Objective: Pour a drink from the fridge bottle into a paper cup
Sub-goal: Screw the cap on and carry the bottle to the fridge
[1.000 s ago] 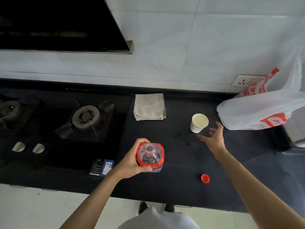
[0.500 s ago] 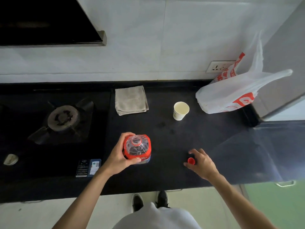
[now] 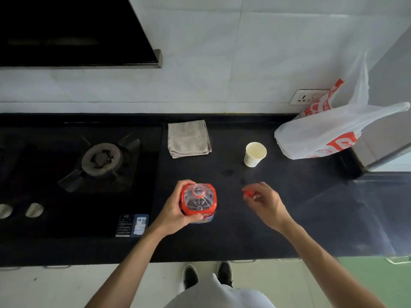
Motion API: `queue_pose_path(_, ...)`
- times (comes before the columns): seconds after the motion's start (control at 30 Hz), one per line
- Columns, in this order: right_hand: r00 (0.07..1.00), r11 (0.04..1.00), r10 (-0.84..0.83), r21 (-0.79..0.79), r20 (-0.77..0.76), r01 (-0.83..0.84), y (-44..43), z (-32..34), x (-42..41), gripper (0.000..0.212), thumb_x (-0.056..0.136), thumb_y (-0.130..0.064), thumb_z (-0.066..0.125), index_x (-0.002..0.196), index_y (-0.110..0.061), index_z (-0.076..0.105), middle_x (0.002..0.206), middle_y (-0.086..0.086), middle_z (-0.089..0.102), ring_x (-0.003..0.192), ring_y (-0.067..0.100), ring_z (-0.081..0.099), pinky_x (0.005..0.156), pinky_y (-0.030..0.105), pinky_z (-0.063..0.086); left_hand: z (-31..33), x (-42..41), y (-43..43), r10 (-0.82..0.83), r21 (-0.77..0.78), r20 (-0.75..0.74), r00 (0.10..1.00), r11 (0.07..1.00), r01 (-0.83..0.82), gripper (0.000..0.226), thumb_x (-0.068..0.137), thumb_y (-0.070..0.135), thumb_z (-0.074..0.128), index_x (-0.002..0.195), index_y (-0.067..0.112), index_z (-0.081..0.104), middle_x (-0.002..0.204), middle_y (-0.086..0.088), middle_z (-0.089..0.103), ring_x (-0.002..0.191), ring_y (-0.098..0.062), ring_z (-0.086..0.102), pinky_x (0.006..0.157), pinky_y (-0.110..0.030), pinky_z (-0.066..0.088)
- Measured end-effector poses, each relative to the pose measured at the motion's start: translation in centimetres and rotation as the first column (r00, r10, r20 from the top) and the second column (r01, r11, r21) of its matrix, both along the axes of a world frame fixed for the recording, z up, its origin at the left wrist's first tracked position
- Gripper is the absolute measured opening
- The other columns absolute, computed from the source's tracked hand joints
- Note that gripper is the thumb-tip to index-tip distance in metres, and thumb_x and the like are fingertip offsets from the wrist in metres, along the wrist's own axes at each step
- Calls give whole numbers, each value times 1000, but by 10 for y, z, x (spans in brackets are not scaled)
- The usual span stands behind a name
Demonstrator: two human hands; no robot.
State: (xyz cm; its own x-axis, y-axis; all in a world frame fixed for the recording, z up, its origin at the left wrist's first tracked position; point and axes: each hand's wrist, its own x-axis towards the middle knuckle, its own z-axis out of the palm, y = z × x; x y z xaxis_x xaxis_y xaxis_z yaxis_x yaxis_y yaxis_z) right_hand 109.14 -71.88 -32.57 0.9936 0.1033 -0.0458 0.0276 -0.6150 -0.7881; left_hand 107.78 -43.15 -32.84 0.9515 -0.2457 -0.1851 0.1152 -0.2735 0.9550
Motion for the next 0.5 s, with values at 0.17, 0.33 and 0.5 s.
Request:
queue_pose_path(0.17,988,942,149,300,39,-154,50,76,8,20,81,-1,77,92,-6,62,90,4,67,80,12,69,72,19,54,1,-1,0,0,-18,-22,1000,1000,0,84,66,4,88,130,30,41,129,5,52,121,-10,56,86,-28,58)
queue_pose_path(0.33,932,918,308,196,193,-344,83,98,11,21,78,-13,83,88,-12,65,97,-6,69,93,17,68,84,30,56,0,-2,0,12,-44,-19,1000,999,-13,83,66,1,87,129,29,42,126,5,56,119,-17,60,87,-28,57)
queue_pose_path(0.5,900,918,367,68,235,-392,94,91,14,22,76,-13,83,76,-18,61,102,-11,69,98,11,65,81,29,56,2,-3,-1,20,-70,-17,1000,997,-21,81,67,-4,85,127,30,41,124,4,58,117,-12,61,86,-24,55)
